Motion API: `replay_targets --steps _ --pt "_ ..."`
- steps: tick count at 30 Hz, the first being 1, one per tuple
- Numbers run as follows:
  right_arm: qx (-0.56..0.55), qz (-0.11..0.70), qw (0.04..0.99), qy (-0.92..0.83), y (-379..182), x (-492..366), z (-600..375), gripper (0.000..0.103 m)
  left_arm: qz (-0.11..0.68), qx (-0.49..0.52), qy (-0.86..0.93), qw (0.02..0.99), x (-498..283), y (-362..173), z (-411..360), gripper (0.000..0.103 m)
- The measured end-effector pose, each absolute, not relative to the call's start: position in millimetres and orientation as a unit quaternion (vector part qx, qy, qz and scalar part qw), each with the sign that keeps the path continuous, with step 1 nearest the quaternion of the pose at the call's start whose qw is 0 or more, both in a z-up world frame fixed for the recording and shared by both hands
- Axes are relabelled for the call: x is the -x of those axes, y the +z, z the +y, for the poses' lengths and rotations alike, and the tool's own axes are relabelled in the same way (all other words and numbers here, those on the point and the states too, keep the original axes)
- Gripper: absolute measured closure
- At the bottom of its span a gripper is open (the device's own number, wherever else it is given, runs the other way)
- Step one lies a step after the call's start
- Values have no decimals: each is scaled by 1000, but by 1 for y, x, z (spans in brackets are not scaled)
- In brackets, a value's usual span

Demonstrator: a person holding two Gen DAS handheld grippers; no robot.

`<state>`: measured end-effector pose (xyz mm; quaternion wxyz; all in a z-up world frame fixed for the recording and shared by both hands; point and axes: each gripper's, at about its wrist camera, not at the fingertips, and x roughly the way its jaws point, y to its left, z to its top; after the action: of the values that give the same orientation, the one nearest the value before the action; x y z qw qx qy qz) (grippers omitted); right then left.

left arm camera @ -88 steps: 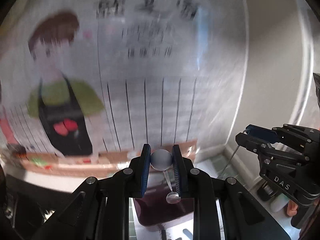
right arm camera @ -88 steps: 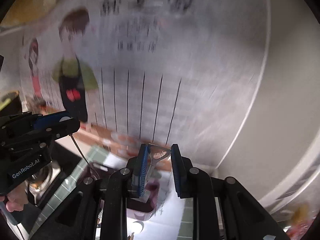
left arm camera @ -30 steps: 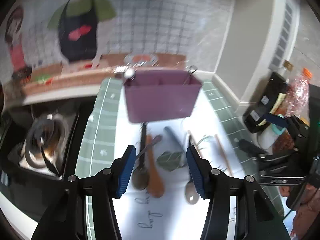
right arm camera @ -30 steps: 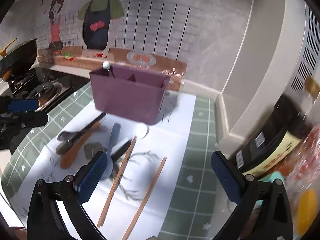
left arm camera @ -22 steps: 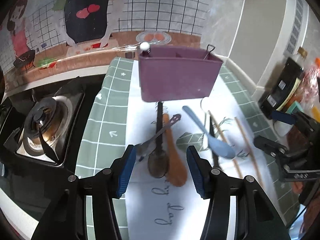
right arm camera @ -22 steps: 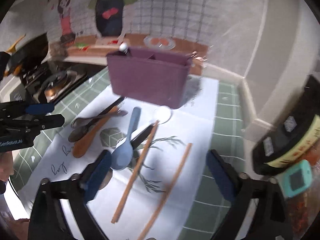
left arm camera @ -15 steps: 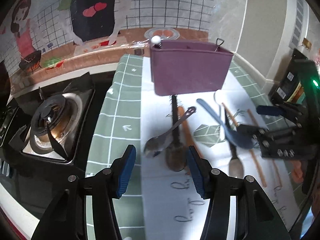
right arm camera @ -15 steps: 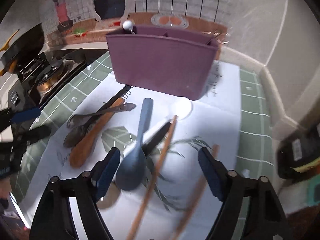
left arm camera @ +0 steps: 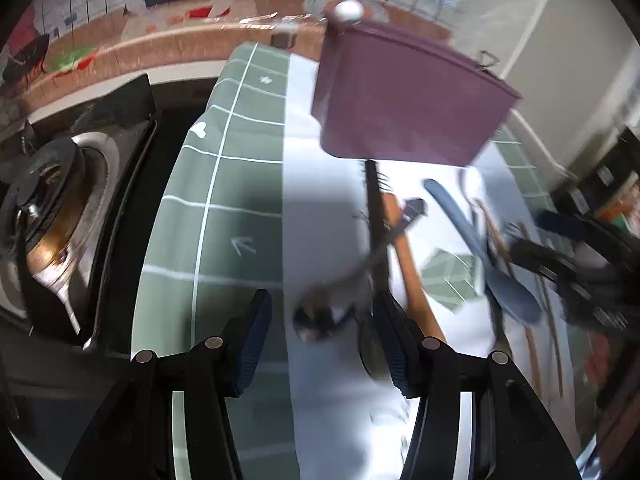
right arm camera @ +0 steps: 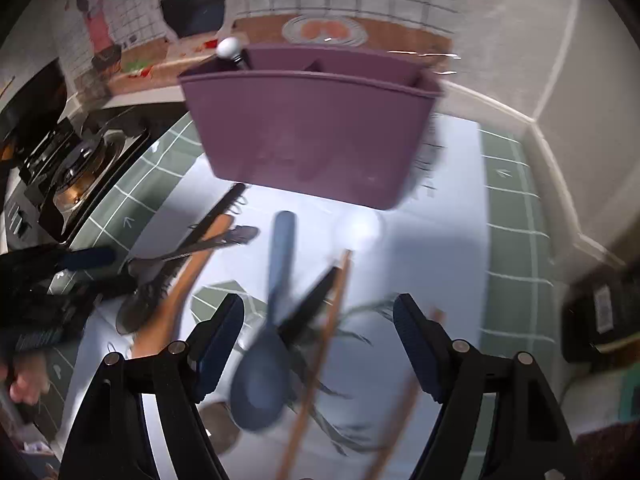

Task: Organize utensils
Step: 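Lower the right tool onto the blue plastic spoon and close on its handle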

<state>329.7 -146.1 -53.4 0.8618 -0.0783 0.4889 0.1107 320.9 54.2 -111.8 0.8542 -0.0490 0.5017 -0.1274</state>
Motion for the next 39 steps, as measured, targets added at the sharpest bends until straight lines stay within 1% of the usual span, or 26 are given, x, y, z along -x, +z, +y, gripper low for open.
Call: replay_targets --steps 6,9,11,16,18,20,24,25,26,28,33,36,38,39 --pt "78 479 871 82 -44 -308 -177 29 503 19 -139 853 -325 -113 30 50" --pt "70 479 871 79 -43 -305 -190 29 506 23 -145 850 -317 -112 23 55" --pt "64 481 871 77 -45 -308 -192 34 509 32 -152 847 -308 -111 19 57" --pt "56 490 865 87 -54 -323 -177 34 507 39 -165 845 -285 -106 16 57" --pt "57 494 862 100 -56 -330 -165 39 500 36 -166 849 -277 -102 17 57" --pt "61 499 856 117 -58 -337 -151 54 489 32 -158 857 -271 -95 22 57" --pt "70 508 846 145 -64 -351 -125 67 471 23 -130 872 -269 -86 39 57" --pt "73 509 844 152 -65 -353 -119 76 470 26 -127 873 -270 -84 43 57" --pt "76 511 841 160 -67 -356 -113 83 469 29 -125 874 -271 -84 47 57" --pt "77 514 836 175 -70 -361 -103 85 468 32 -122 875 -273 -82 53 57" --pt "102 511 839 155 -76 -372 -93 85 471 26 -122 873 -277 -83 61 56" --pt "80 535 826 160 -84 -377 -100 86 478 21 -129 868 -283 -87 57 56" --pt "77 538 823 164 -86 -373 -104 93 481 14 -136 866 -286 -89 52 56" --pt "75 541 821 166 -86 -371 -106 93 483 11 -142 864 -289 -90 49 56"
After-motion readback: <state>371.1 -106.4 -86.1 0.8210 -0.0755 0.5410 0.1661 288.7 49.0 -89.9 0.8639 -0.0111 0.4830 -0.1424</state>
